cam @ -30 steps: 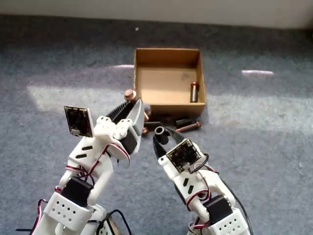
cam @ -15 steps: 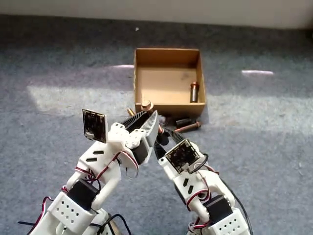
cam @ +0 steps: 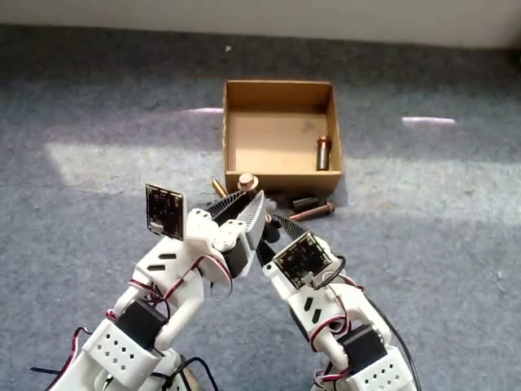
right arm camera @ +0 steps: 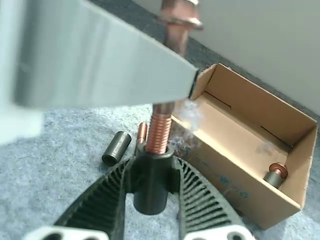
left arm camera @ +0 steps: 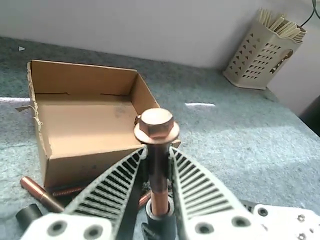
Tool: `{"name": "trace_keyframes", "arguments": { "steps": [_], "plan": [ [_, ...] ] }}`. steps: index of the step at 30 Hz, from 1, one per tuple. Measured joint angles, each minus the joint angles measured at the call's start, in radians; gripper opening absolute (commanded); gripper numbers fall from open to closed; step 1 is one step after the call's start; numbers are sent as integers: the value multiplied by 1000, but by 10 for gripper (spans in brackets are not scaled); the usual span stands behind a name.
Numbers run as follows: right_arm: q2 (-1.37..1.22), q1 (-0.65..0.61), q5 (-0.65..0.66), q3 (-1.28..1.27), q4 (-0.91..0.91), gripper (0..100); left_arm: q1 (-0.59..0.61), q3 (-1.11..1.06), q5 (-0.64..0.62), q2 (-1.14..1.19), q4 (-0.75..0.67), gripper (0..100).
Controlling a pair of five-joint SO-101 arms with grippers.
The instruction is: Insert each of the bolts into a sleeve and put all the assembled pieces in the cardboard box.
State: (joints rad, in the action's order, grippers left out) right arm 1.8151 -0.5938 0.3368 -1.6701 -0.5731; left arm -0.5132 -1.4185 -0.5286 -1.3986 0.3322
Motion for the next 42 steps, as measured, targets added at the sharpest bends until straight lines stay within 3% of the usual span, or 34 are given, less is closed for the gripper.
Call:
{"name": "trace_keyframes", "arguments": {
  "steps": [20,27,42],
  "plan": [
    [0,26,0,0,0,5,-25,-21,41,0,-2,9],
    [0,37,0,0,0,5,-25,-29,41,-2,-2,164],
    [0,55,2,0,-2,5,-17,-57,107,-2,-2,147]
  ]
}}
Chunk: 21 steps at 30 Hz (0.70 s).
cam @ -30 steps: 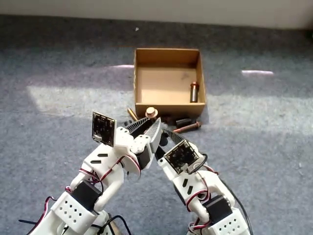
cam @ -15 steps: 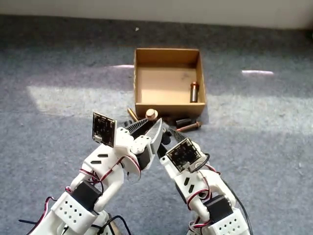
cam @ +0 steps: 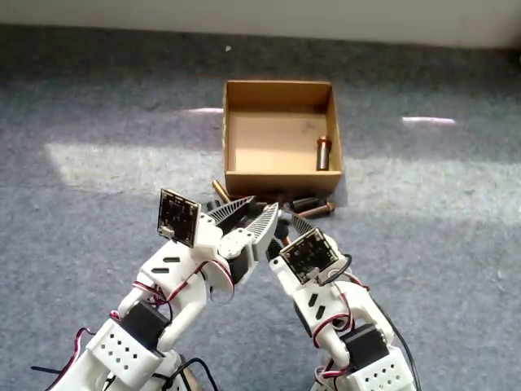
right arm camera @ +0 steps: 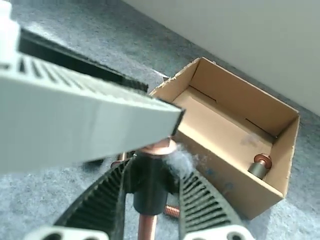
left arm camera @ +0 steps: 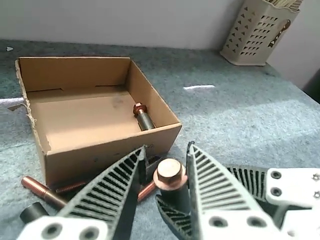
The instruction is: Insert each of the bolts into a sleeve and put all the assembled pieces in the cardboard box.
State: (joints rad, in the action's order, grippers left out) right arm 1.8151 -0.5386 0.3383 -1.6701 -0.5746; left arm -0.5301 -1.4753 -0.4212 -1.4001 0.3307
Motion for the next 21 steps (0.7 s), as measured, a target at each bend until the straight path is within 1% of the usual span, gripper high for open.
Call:
{"name": "trace_keyframes", "arguments": {
  "steps": [5,11,14,16,19,21],
  "plan": [
    [2,3,0,0,0,5,0,0,8,0,0,147],
    [2,66,0,0,0,5,3,-15,8,0,0,146],
    [2,92,0,0,0,5,55,-31,8,0,0,145],
    [2,107,0,0,0,5,94,-46,8,0,0,107],
    [2,126,0,0,-2,5,153,-61,8,0,0,2],
    [2,132,0,0,-2,5,184,-61,9,-3,0,16]
  ]
}}
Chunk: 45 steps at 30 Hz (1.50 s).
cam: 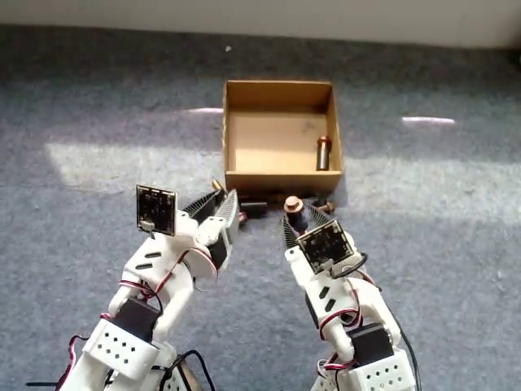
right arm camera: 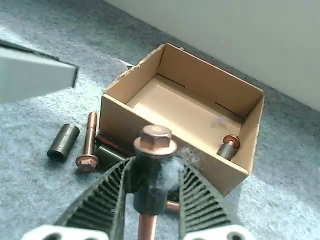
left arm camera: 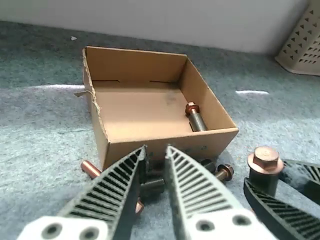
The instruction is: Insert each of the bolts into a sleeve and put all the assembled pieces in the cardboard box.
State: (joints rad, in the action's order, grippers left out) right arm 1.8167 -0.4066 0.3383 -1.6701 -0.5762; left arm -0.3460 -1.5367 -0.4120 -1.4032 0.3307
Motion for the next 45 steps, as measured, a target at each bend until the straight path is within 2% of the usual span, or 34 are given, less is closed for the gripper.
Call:
{"name": "trace_keyframes", "arguments": {
  "steps": [8,18,25,28,32,38,45],
  "plan": [
    [0,29,0,0,-31,5,106,-89,137,-3,0,5],
    [0,31,-57,0,-106,5,351,-137,298,-3,5,6],
    [0,38,-68,49,-308,5,381,-137,328,-3,84,6],
    [-11,35,-69,146,-333,5,381,-138,328,-3,84,6],
    [-163,35,-69,304,-333,5,381,-138,330,-3,84,6],
    [-569,46,-69,595,-301,5,381,-138,330,-3,84,6],
    [-976,132,-69,764,32,5,381,-138,330,-3,84,6]
  ]
}}
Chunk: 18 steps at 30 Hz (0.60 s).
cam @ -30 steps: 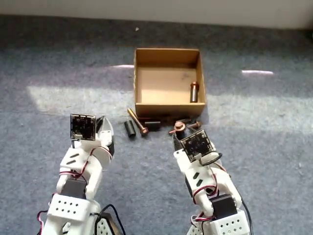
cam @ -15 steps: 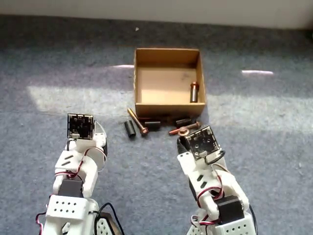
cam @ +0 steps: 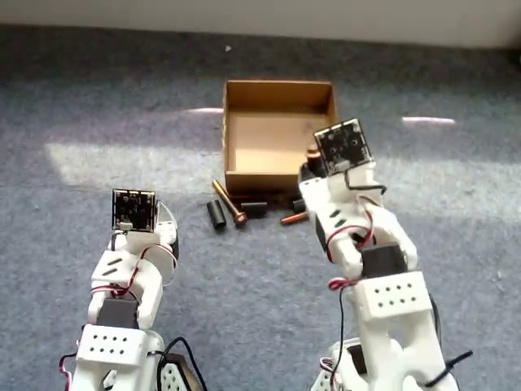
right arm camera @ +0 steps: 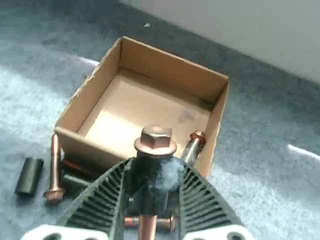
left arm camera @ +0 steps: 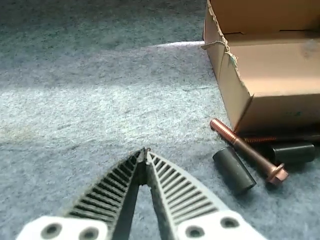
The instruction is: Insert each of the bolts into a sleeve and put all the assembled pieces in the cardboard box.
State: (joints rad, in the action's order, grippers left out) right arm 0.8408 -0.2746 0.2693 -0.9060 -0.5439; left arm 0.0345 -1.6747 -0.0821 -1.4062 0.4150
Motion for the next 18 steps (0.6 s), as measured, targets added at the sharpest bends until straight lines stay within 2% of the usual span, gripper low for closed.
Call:
{"name": "trace_keyframes", "arguments": {
  "steps": [12,18],
  "plan": [
    [-563,29,0,12,680,5,0,0,0,0,0,7],
    [-775,32,0,118,776,5,0,0,0,0,0,7]
  ]
}}
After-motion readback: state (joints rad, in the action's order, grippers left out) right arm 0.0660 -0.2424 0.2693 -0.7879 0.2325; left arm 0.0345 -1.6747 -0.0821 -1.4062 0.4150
